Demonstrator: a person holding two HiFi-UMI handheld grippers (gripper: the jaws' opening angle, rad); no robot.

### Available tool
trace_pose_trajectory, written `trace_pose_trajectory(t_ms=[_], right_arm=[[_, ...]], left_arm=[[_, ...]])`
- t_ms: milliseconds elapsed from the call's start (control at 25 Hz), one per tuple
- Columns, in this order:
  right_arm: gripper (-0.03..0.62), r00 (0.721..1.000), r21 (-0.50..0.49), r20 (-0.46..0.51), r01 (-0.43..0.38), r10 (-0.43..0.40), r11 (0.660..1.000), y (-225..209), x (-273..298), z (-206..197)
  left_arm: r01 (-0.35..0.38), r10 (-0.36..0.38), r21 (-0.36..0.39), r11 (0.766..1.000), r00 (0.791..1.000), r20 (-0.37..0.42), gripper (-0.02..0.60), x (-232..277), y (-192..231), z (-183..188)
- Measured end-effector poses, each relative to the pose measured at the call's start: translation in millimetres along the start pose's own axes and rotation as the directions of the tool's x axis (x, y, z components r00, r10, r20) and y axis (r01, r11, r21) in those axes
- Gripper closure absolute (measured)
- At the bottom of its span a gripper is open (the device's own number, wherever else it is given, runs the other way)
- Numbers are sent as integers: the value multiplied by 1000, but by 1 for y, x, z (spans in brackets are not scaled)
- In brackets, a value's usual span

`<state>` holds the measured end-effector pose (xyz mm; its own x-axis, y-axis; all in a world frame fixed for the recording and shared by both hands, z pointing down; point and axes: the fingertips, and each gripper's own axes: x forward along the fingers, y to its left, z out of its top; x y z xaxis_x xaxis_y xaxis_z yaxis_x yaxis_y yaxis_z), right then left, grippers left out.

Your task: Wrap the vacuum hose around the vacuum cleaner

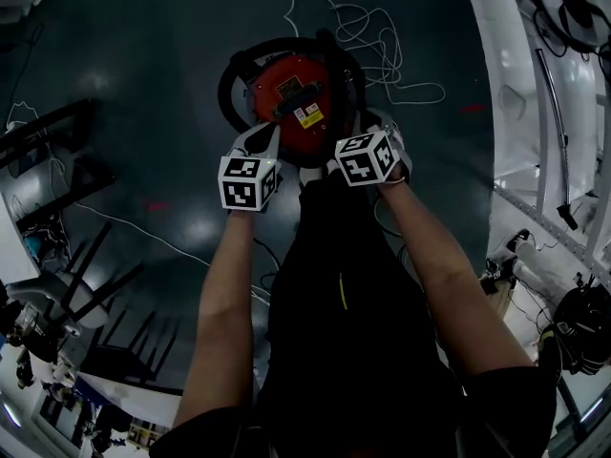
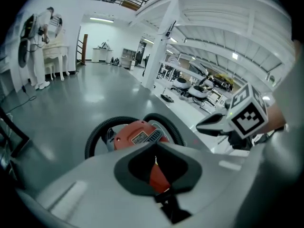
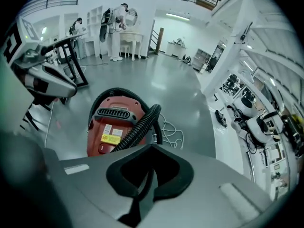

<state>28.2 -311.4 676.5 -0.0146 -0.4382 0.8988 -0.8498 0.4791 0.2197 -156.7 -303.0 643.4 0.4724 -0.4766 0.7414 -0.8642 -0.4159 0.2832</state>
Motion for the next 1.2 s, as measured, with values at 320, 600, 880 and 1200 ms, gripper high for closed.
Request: trace_pose_trajectory(t_ms=[320, 600, 880, 1200], right_arm=[[597, 995, 147, 96, -35, 21, 989, 2, -57, 17], [599, 990, 279, 129, -92, 58, 956, 9, -97, 15], [599, 985, 391, 150, -135, 82, 910, 11, -126, 14], [599, 983, 411, 160, -152, 93, 899, 11, -140, 12]], left_arm=[[-103, 104, -51, 993, 994, 16, 571, -47, -9, 9], [-140, 138, -110, 984, 990, -31, 571, -77, -25, 1], [-83, 79, -107, 991, 996, -39, 571, -95, -43, -1], [-79, 74, -106, 991, 996, -47, 571, -105, -51, 1]])
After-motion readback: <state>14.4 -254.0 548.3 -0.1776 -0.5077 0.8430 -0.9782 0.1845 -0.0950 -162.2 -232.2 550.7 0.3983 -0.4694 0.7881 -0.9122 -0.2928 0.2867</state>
